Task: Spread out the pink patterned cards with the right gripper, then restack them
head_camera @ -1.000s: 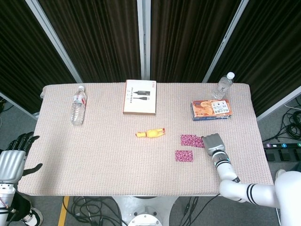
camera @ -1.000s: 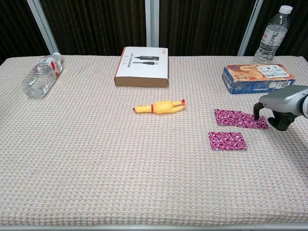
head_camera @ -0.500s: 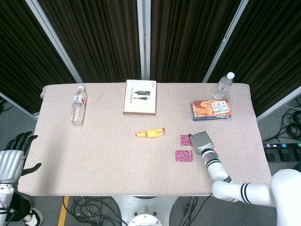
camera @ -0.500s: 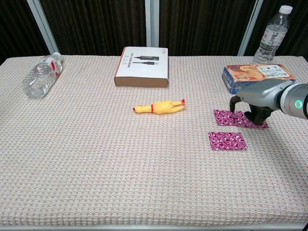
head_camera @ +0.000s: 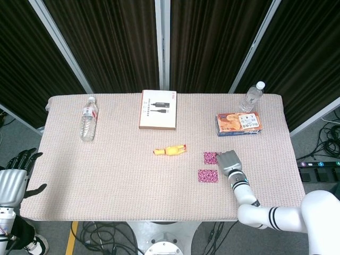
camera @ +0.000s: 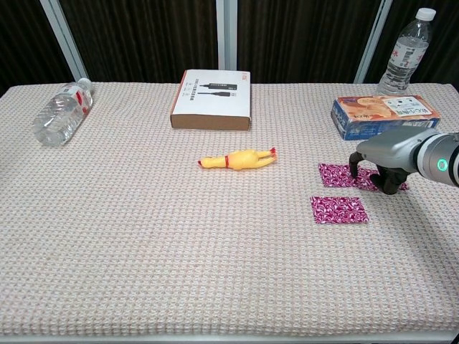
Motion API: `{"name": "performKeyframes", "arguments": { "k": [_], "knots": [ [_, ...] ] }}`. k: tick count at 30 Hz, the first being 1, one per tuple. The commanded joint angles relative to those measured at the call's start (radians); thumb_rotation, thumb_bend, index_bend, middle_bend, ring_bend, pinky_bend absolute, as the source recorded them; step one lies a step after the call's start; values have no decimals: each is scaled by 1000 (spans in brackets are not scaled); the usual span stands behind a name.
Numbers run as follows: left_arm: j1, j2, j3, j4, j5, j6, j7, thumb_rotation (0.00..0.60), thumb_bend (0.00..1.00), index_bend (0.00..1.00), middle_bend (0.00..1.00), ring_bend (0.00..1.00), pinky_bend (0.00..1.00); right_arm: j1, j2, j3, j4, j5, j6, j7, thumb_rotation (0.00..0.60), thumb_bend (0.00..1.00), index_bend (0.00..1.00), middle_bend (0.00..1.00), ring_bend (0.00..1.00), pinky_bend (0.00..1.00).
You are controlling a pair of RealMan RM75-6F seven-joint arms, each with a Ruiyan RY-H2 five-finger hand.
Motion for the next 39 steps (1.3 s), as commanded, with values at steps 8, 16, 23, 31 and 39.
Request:
{"name": "performKeyframes", "arguments": {
  "k": [8, 16, 23, 31, 39],
  "knots": [
    [-1, -3, 0, 2, -3, -4, 3, 600, 0, 227, 219, 134, 241, -20, 21, -14, 22, -6, -25, 26, 600, 616, 278, 1000, 838, 796],
    [-1, -4, 1, 3, -1, -4, 5, 600, 0, 227, 219, 134, 241, -40, 48, -26, 19, -22, -29, 47, 600, 615, 282, 1000, 838, 797],
    [-2, -5, 1, 3, -2, -5, 5, 600, 0, 227, 219, 134, 241, -52, 82, -1, -18, -86, -19, 100, 600, 610, 286, 1000, 838, 796],
    [2, 2, -3, 0, -5, 3, -8, 600, 0, 227, 219, 134, 241, -91, 55, 69, -9, -264, 113, 205, 600, 201, 370, 983, 825, 797],
    [4, 6, -5, 0, -6, 7, -15, 600, 0, 227, 219, 134, 241, -81, 3, 94, 69, -357, 97, 192, 599, 0, 483, 991, 834, 825]
  ]
}}
